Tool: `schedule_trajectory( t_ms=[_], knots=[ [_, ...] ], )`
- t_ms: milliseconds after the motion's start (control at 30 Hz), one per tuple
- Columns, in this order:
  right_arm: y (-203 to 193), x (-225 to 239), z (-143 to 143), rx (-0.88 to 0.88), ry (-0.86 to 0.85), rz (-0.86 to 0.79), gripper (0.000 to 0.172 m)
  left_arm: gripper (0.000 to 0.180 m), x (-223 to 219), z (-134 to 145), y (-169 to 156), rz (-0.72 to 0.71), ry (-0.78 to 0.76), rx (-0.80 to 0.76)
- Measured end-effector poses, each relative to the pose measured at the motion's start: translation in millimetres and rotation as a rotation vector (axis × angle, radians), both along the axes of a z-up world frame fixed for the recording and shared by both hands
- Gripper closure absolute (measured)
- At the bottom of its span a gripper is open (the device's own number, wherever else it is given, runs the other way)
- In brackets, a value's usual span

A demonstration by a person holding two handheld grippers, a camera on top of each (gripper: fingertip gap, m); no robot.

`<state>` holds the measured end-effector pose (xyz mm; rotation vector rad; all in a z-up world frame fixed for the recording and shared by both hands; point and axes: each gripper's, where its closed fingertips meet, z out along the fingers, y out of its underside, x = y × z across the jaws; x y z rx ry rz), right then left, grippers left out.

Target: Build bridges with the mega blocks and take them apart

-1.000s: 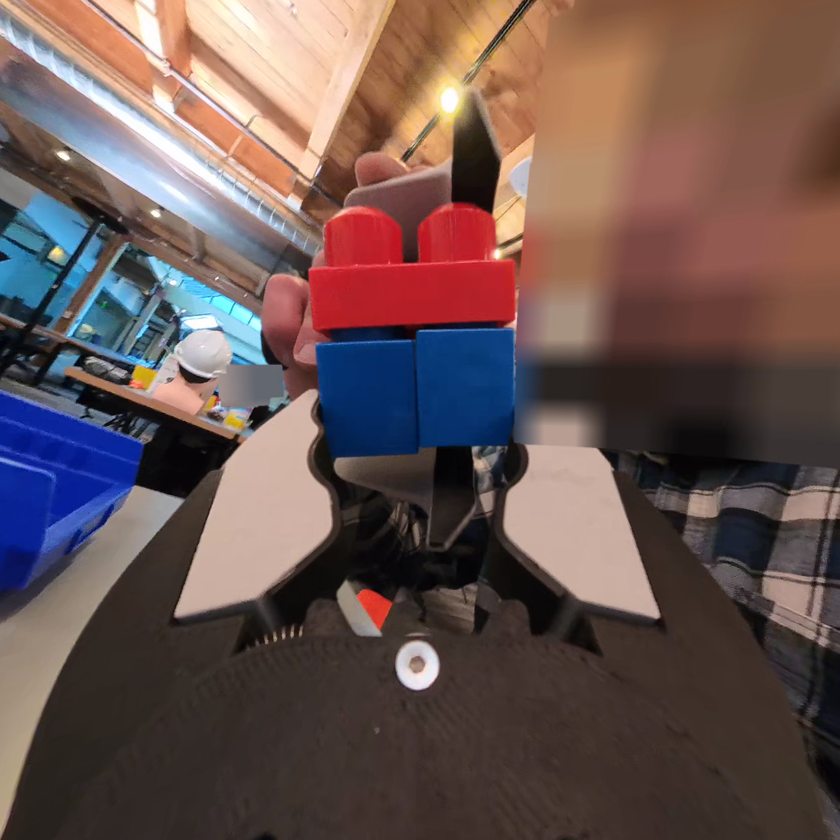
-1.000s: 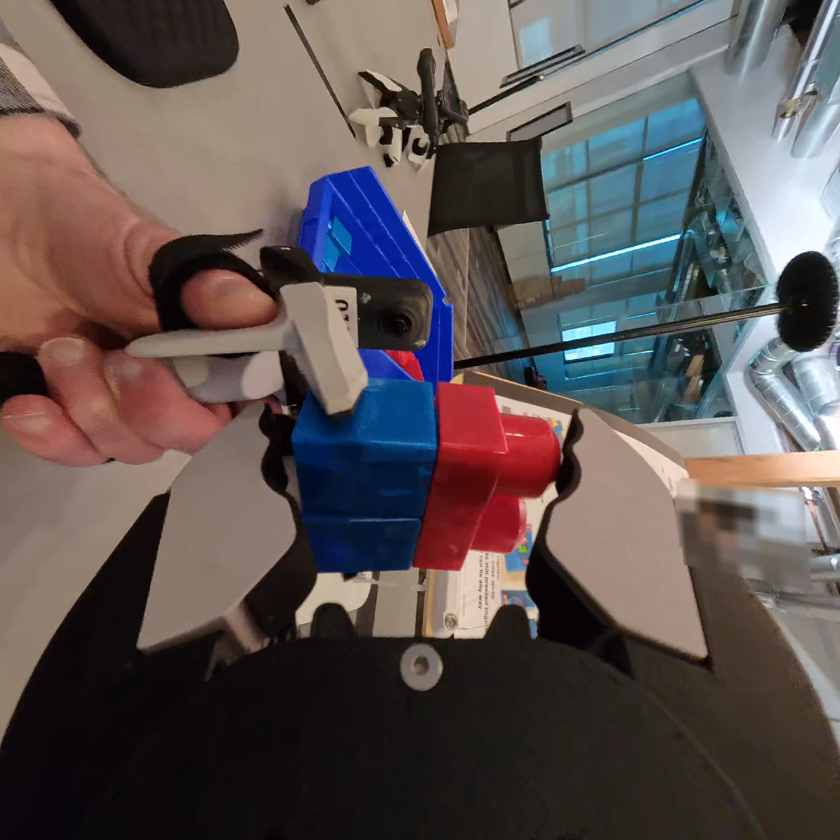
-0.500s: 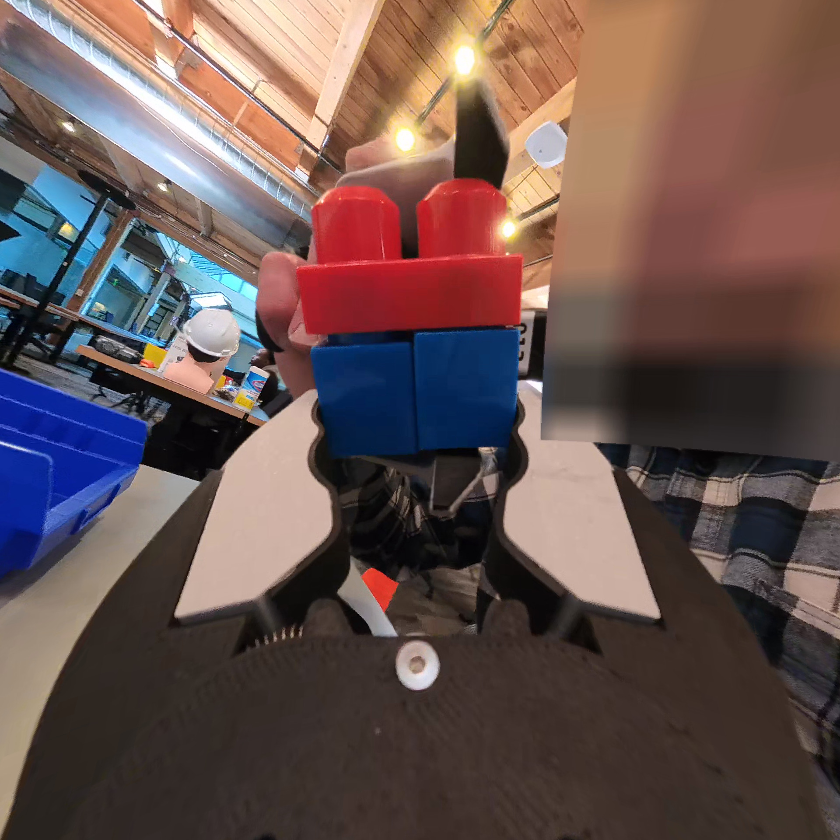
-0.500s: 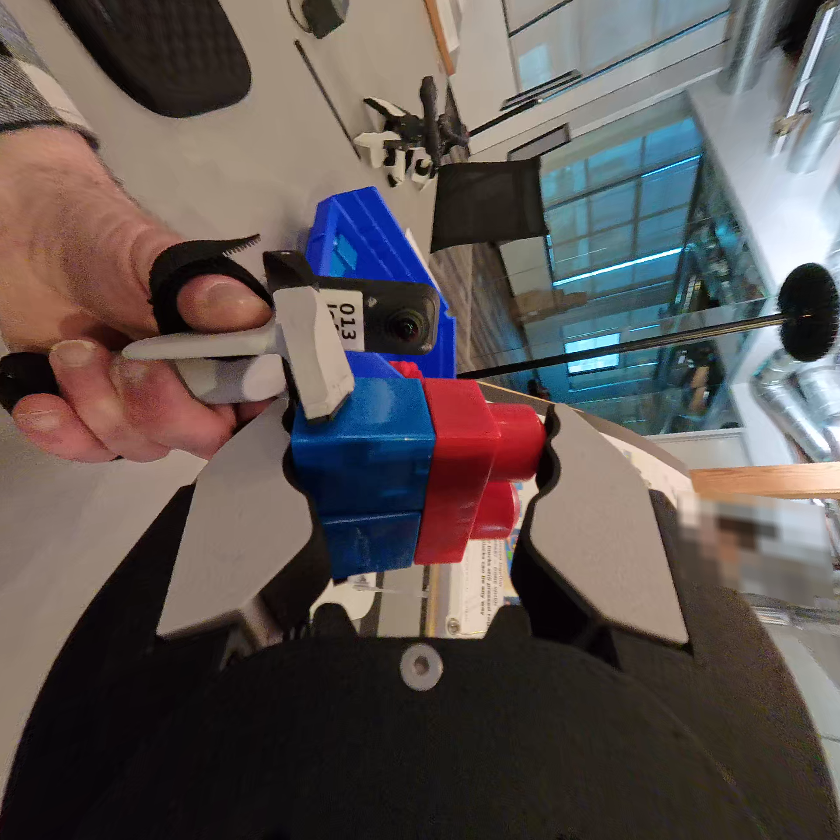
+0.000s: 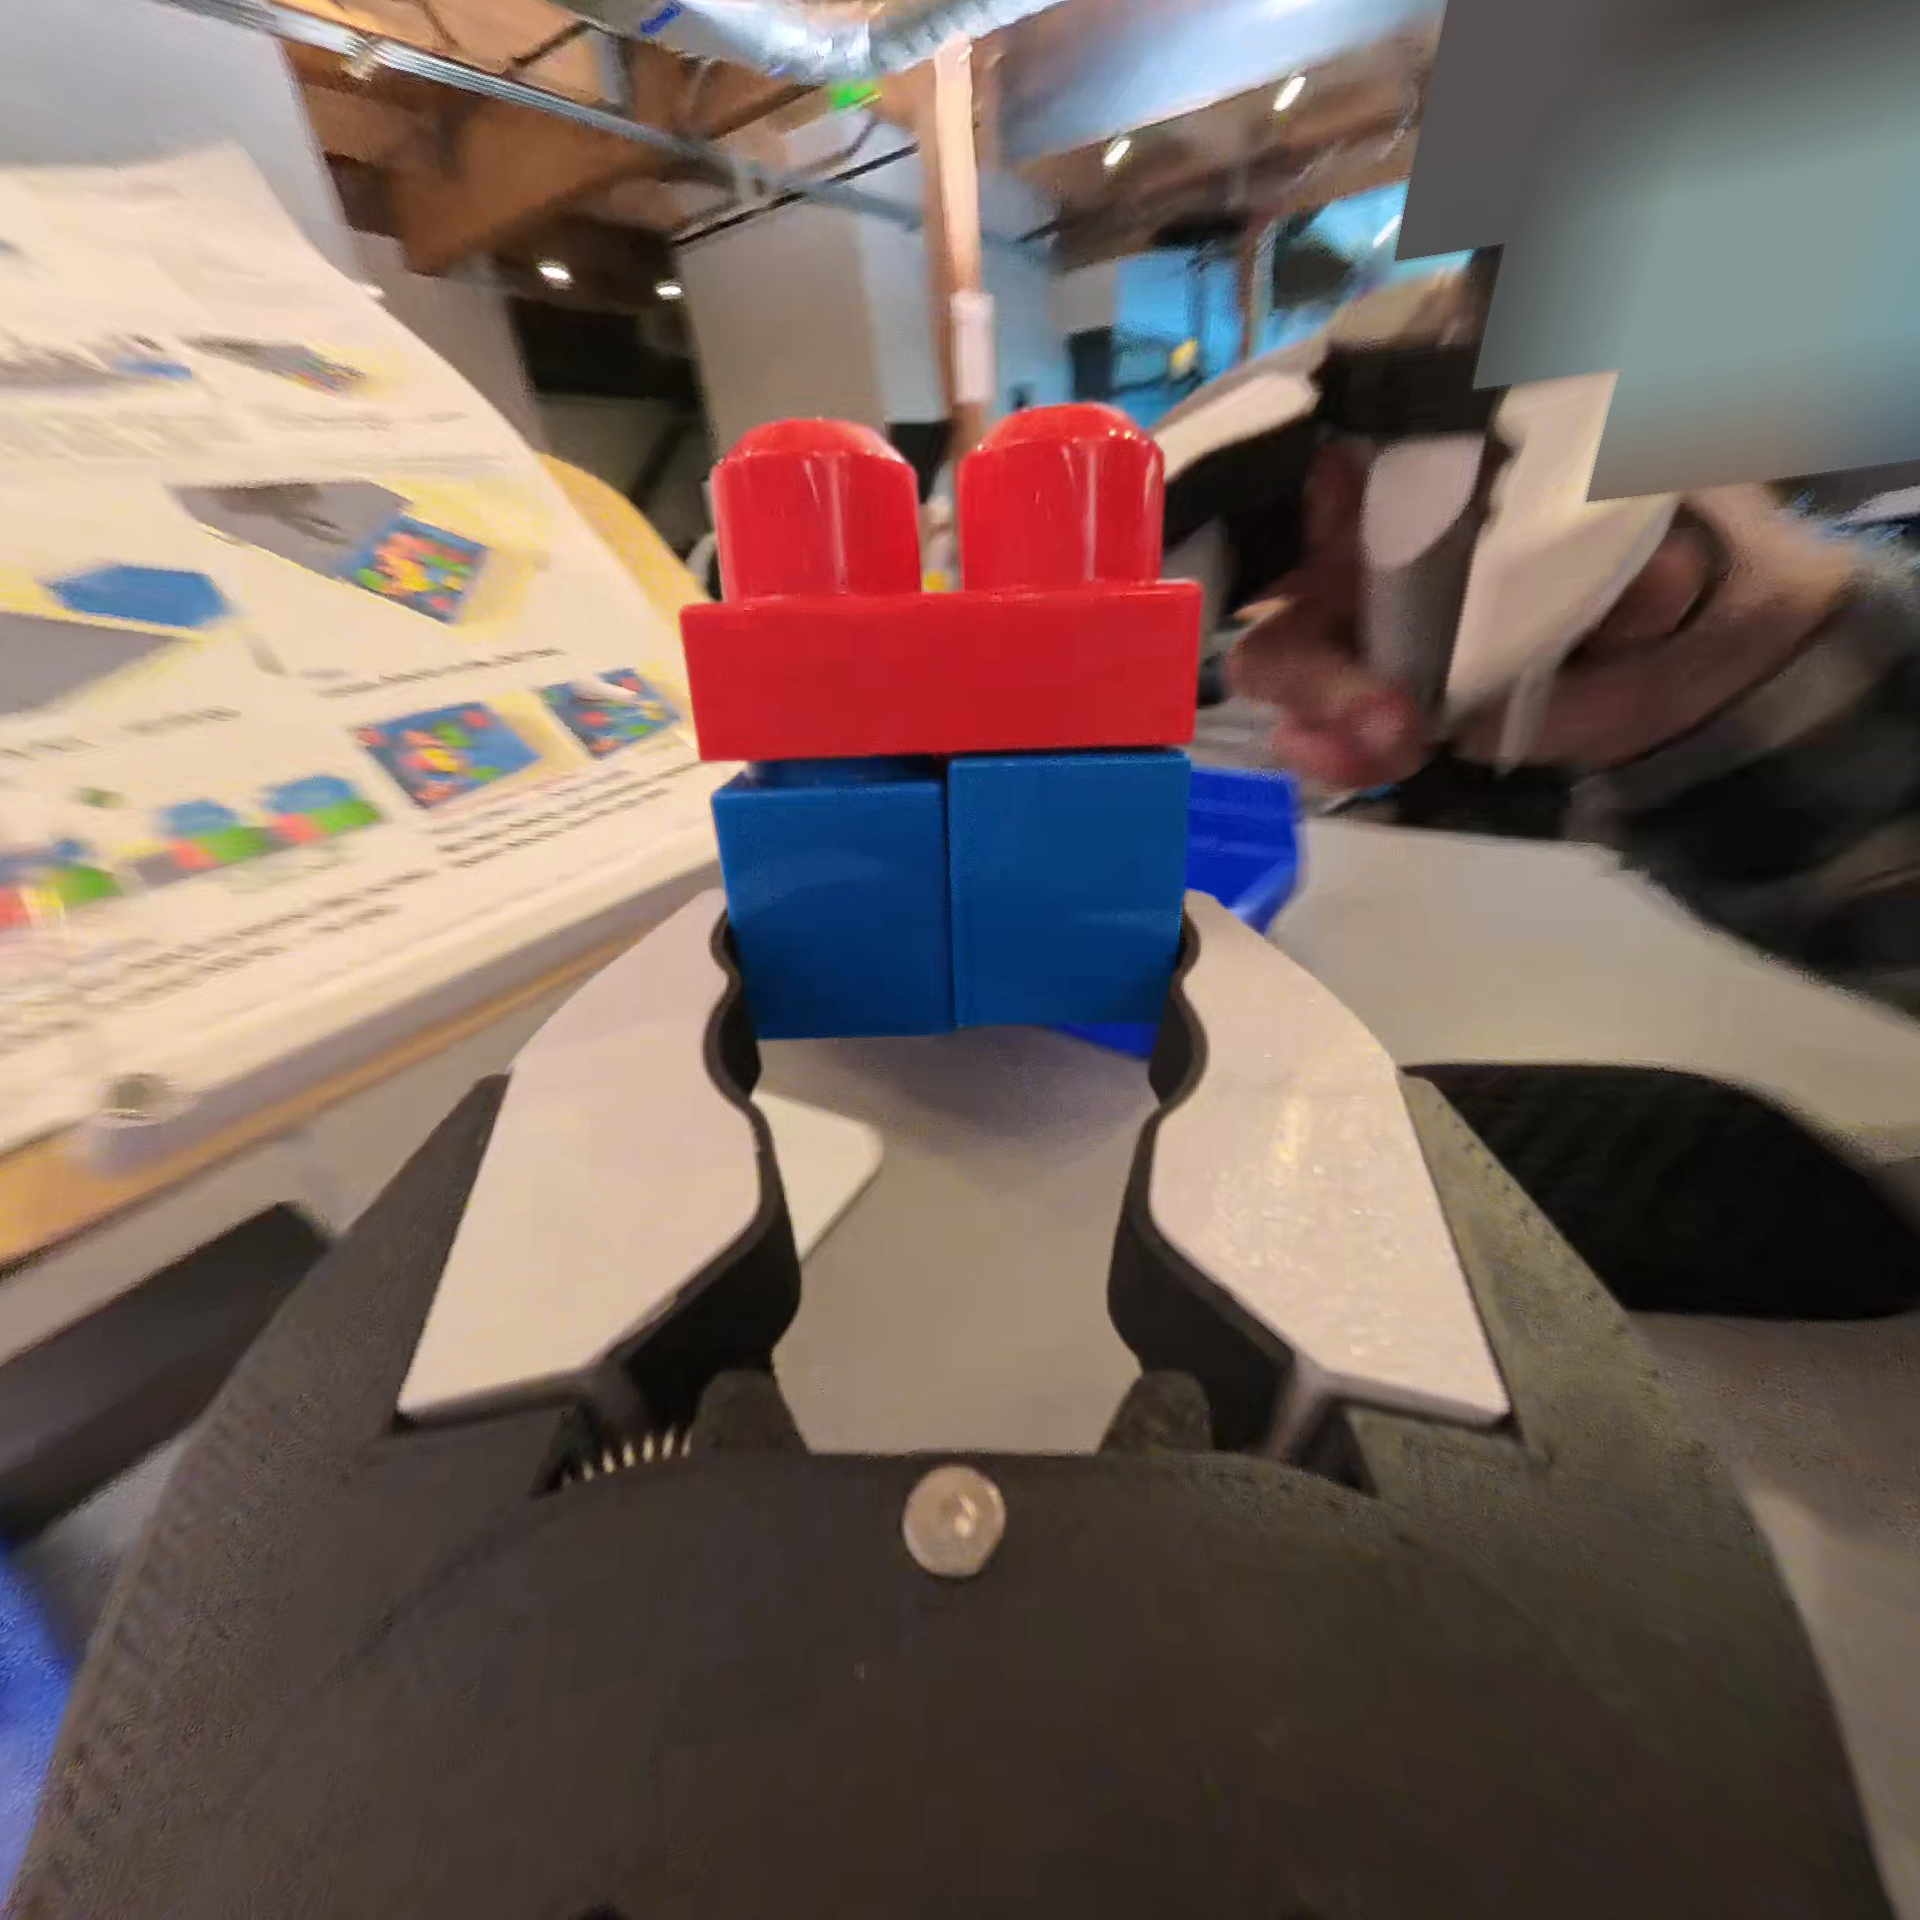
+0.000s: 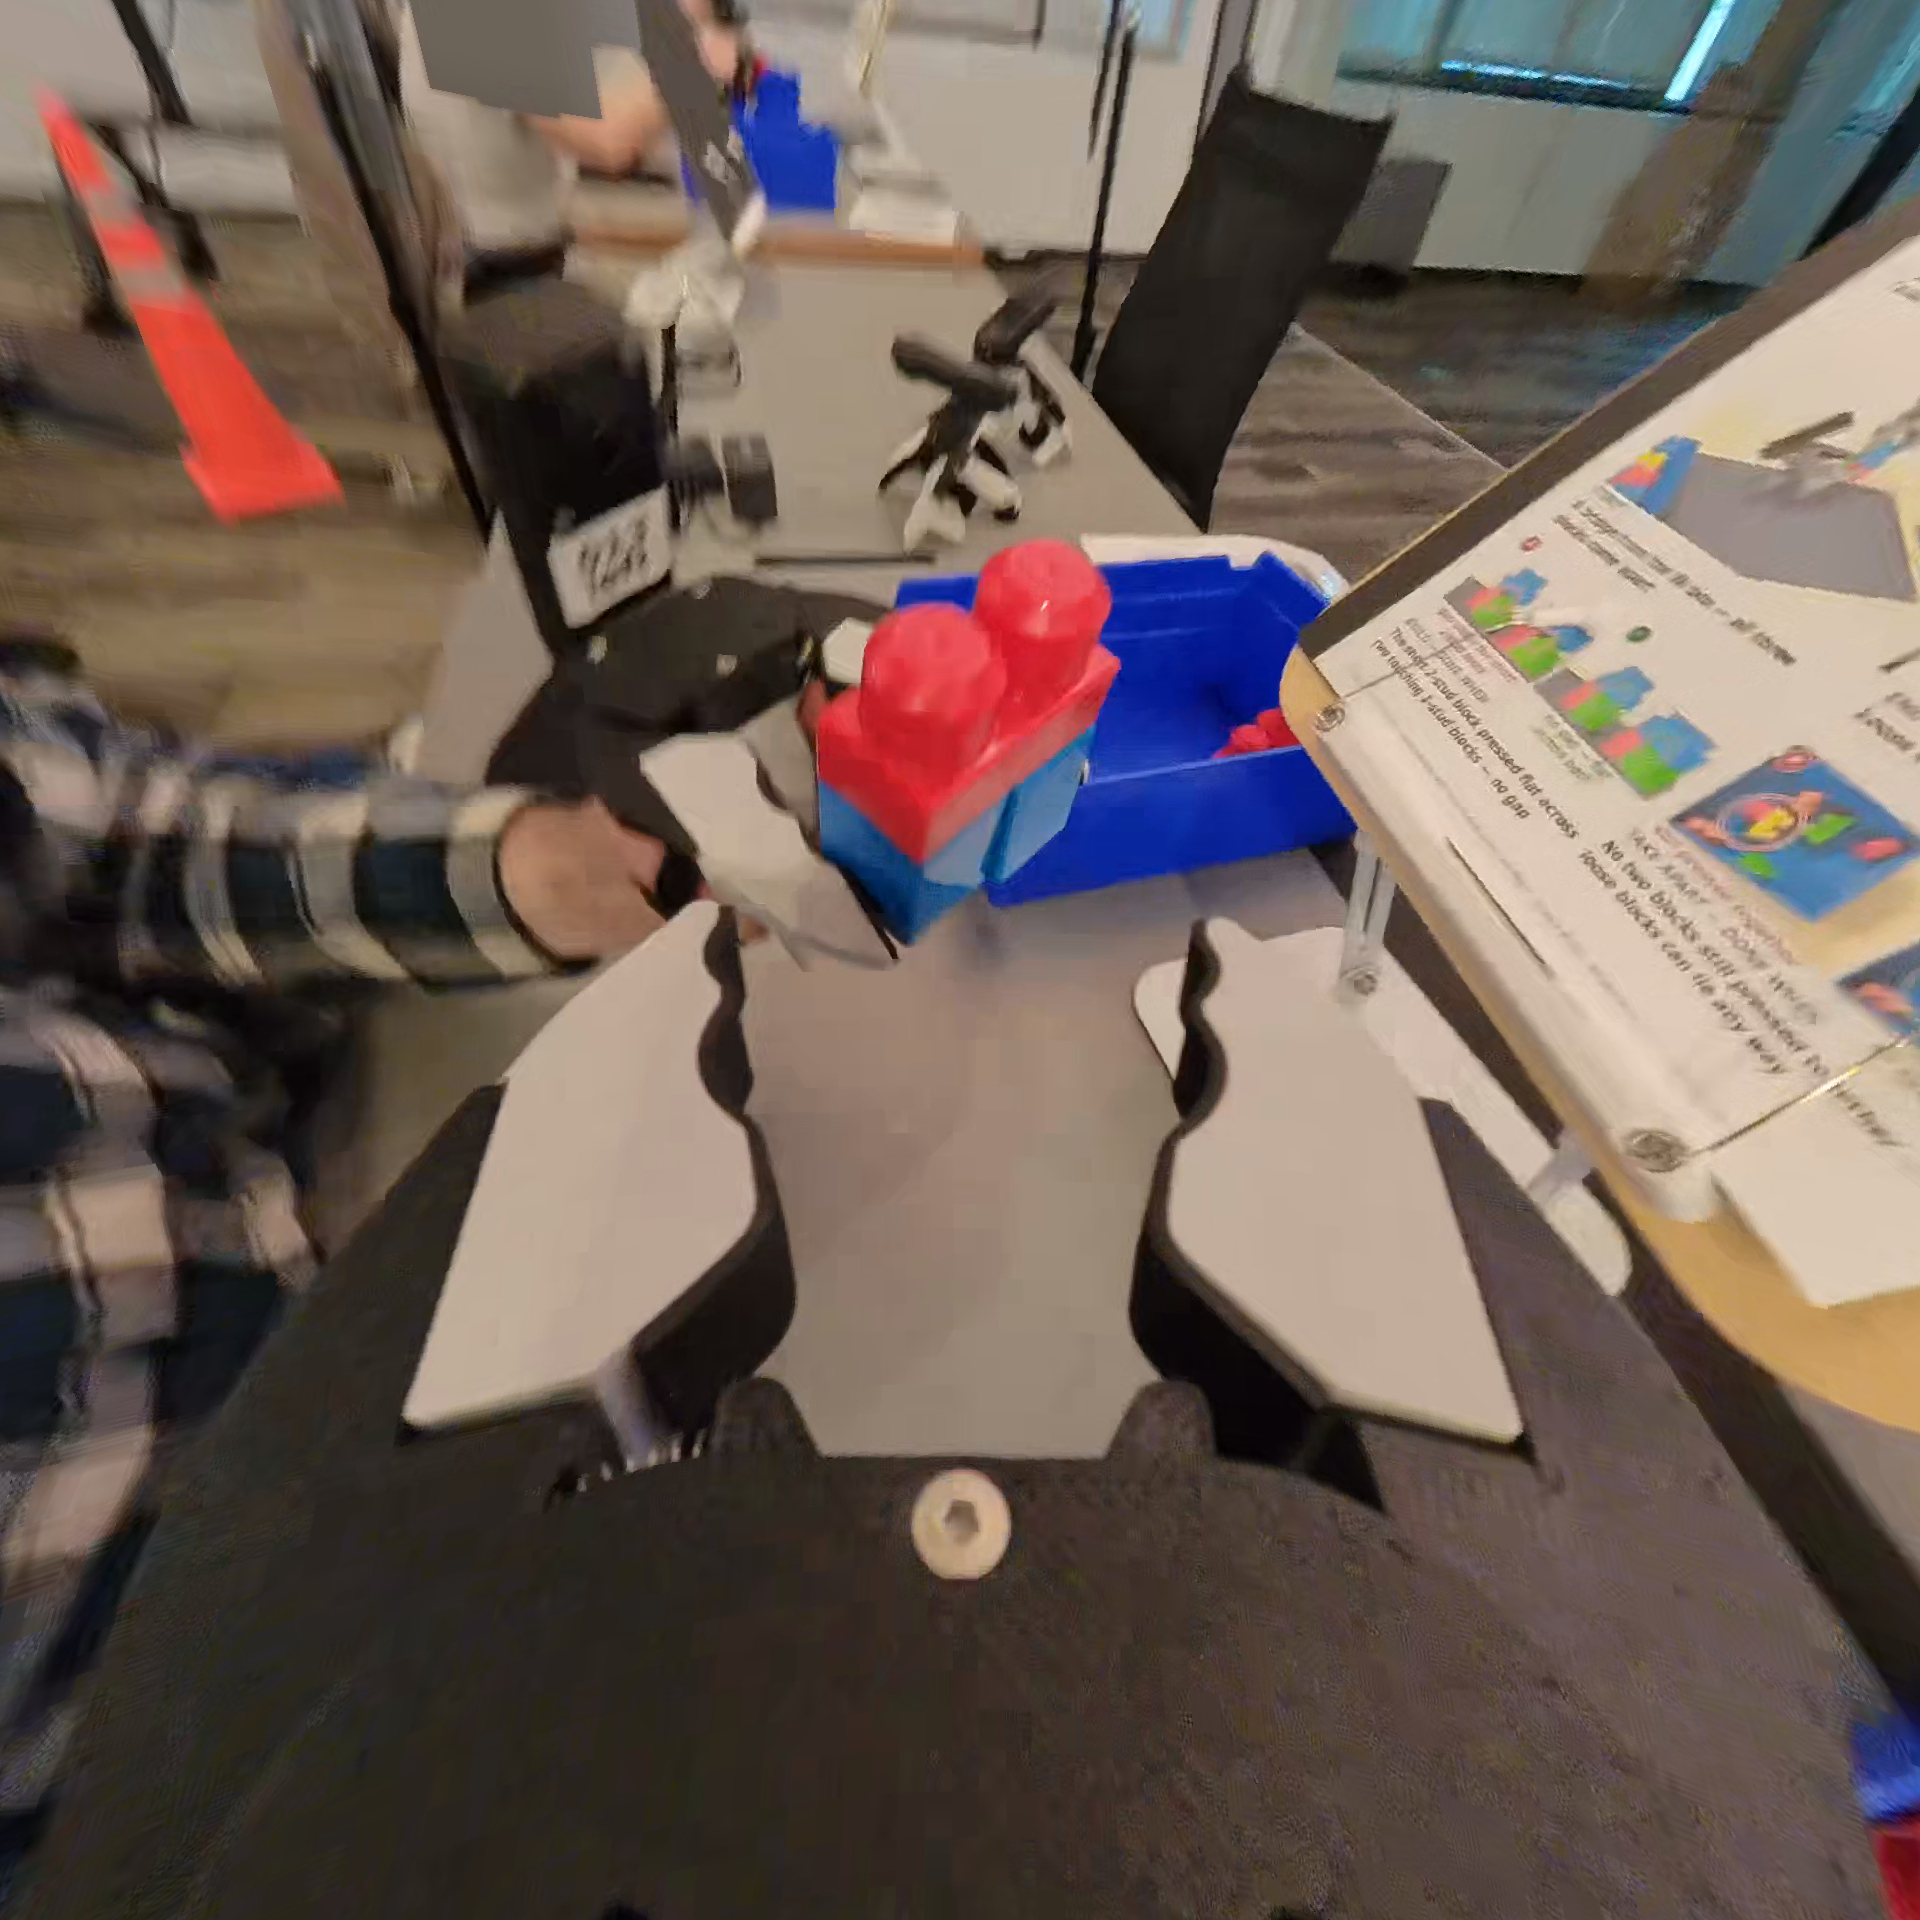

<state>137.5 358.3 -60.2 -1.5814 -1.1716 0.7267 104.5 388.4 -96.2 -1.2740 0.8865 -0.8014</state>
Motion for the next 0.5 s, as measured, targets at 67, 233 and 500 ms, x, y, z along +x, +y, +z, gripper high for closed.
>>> schedule_trajectory(
  t_ms=[67,233,500],
  knots=[
    [2.2,-5.9,1.4,-0.087,0.049,-0.029,0.09,0.107,-4.8,-1.0,9.0,0.139,0.09,0.085],
    [14.0,-34.6,-19.9,-0.2,0.093,-0.092,0.114,0.107,-2.9,-5.2,17.6,0.376,0.306,0.269],
    [23.2,-36.3,-29.5,-0.2,0.117,-0.04,0.131,0.106,3.5,-6.0,14.6,0.355,0.378,0.312]
  ],
)
